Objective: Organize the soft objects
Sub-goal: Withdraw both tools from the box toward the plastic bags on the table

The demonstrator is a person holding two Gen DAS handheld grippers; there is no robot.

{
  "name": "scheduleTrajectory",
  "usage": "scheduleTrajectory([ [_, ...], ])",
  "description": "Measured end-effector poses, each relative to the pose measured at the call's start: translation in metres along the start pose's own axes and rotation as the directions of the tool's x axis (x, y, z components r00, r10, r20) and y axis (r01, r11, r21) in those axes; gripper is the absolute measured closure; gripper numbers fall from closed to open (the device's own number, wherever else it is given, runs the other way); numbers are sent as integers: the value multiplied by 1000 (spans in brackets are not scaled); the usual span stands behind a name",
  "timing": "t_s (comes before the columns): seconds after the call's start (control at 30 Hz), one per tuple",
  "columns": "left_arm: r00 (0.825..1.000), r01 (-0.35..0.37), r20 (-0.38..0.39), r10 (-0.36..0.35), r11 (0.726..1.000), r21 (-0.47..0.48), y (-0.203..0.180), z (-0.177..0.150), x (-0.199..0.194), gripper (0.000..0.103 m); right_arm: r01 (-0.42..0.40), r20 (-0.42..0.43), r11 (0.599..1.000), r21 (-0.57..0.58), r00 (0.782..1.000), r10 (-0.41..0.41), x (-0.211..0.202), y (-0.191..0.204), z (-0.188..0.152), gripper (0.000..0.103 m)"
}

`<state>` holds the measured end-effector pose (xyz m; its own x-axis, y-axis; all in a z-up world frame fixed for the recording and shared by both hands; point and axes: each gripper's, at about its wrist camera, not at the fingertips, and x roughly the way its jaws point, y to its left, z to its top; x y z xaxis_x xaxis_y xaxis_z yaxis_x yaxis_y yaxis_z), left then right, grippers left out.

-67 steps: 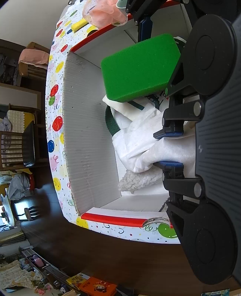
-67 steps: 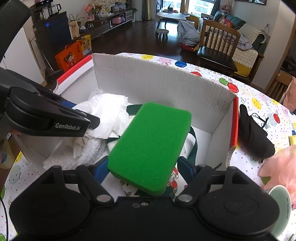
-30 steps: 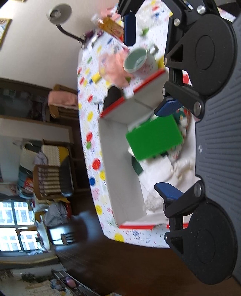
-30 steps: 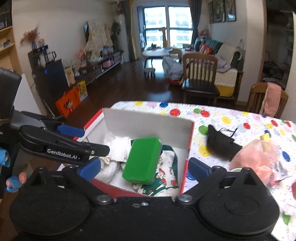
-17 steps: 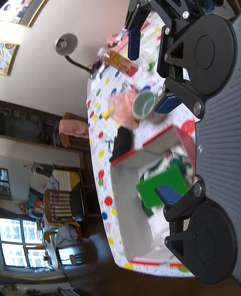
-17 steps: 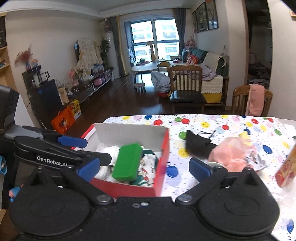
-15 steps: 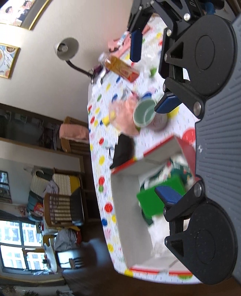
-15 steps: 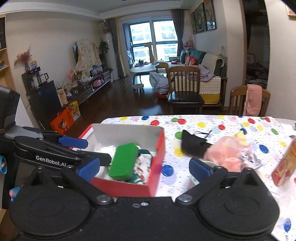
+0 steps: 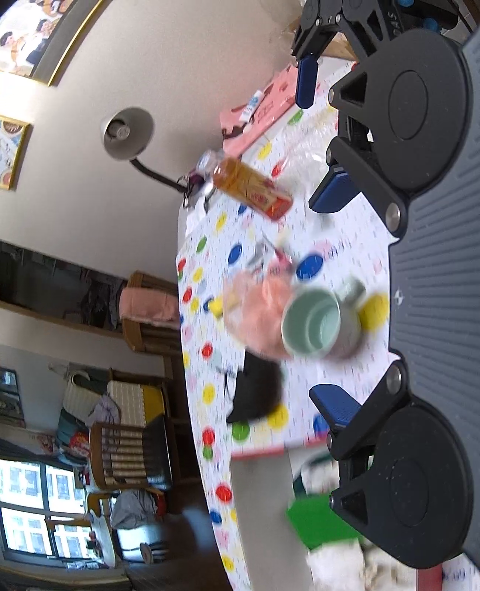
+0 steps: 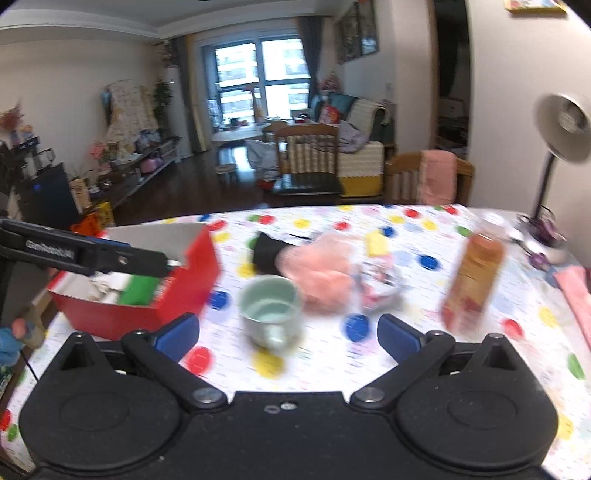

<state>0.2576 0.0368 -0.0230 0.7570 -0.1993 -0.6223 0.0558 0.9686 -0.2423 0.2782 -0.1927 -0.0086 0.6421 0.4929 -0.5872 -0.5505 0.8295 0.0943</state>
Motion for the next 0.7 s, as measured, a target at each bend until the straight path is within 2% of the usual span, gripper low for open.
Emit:
scheduleTrajectory([
  [0.17, 999, 32, -9, -31, 999, 25, -47, 1, 35, 3, 69, -27, 996, 48, 997, -68, -7, -58, -20, 0],
  [0.4, 996, 75, -63, -70, 995, 66, -106, -1, 89, 3, 156, -69, 984, 83, 986, -150, -8, -126, -46, 0],
  [0.6, 998, 8, -56, -2, 994, 105, -138, -3, 130, 3, 211, -99, 971, 112, 975, -201, -5, -174, -64, 1],
  [0.7, 997, 21, -74, -13, 994, 107, -146, -3, 150, 3, 243, -115, 963, 116, 966, -230, 0, -195, -71, 2],
])
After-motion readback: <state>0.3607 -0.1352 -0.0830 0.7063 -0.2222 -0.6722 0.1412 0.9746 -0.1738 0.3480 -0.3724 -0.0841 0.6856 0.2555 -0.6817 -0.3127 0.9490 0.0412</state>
